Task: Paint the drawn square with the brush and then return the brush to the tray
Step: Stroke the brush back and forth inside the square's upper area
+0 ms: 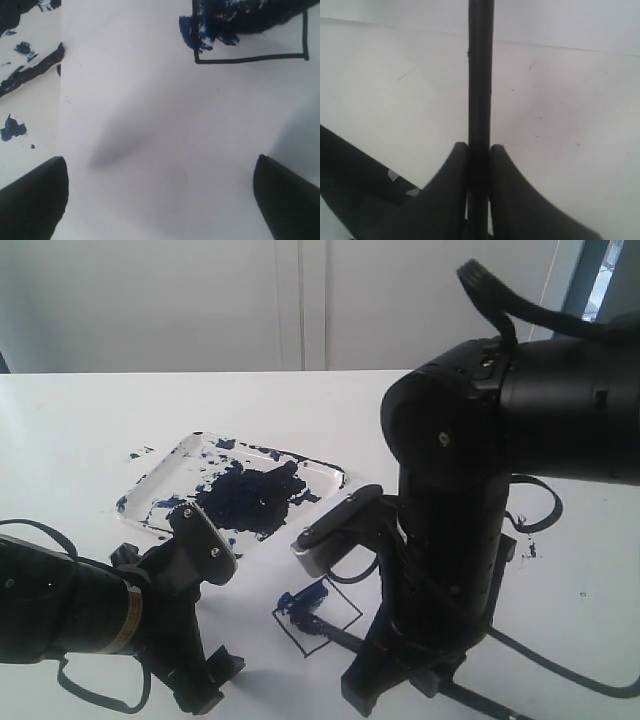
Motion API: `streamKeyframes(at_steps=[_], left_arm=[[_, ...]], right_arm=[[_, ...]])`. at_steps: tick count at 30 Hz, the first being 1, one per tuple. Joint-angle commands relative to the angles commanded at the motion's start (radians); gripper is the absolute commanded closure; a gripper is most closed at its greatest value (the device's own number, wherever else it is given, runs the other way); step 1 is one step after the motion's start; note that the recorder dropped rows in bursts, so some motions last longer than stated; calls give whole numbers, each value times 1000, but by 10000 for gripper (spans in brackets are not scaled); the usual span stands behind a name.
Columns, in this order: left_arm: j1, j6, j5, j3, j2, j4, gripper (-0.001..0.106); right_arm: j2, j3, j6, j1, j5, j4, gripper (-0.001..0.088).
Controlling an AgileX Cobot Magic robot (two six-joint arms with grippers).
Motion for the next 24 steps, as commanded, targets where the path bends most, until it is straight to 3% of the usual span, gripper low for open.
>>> streamKeyframes(at_steps=[4,12,18,24], left_arm=[[0,0,0,0,0,0,2],[0,-12,0,0,0,0,2],[0,-12,0,0,0,0,2],[0,-12,0,0,0,0,2]], right_arm=[[0,0,11,0,0,-44,868],[0,2,146,0,0,-280,868],[0,2,134,0,0,-243,868],[0,2,50,5,0,-116,868]])
